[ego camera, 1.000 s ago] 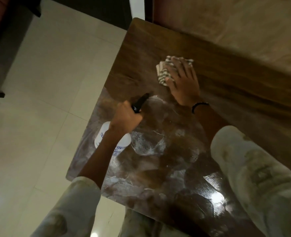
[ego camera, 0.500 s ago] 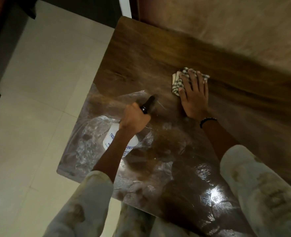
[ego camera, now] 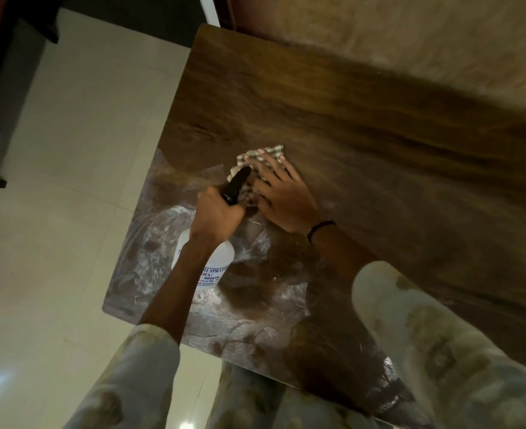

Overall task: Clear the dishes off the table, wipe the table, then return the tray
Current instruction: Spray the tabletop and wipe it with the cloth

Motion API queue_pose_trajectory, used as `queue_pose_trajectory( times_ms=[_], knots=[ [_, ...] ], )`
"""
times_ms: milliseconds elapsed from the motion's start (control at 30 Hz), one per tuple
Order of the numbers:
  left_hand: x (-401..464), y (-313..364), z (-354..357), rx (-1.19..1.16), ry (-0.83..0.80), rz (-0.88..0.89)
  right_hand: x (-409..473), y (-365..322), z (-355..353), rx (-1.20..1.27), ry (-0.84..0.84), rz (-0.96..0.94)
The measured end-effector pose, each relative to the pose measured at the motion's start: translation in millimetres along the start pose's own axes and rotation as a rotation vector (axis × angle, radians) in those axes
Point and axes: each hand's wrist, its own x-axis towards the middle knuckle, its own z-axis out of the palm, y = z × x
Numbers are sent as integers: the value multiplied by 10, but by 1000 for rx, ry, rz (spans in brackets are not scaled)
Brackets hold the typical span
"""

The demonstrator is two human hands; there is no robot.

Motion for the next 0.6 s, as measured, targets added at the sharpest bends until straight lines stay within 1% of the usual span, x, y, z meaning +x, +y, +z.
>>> queue_pose_trajectory(
  times_ms=[67, 167, 267, 333, 400, 500, 567, 600],
  knots=[
    [-30, -58, 17, 20, -4, -24, -187, 240, -44, -27, 8, -1],
    [-64, -139, 38, 21, -24, -38, -159, 494, -115, -57, 40, 130],
    [-90, -128, 54, 32, -47, 11, 170, 388, -116, -9, 99, 317],
    [-113, -94, 60, 44, -48, 58, 341, 195, -47, 9, 105, 363],
    [-129, -80, 58, 58, -49, 93, 326, 10, 35, -1, 58, 259],
    [-131, -97, 51, 57, -48, 76, -72, -80, 87, -18, 14, 75],
    [-119, -120, 44, 42, -49, 54, -397, 49, 76, -23, 15, 44],
    [-113, -135, 44, 29, -51, 45, -523, 162, 37, -32, 13, 64]
  ],
)
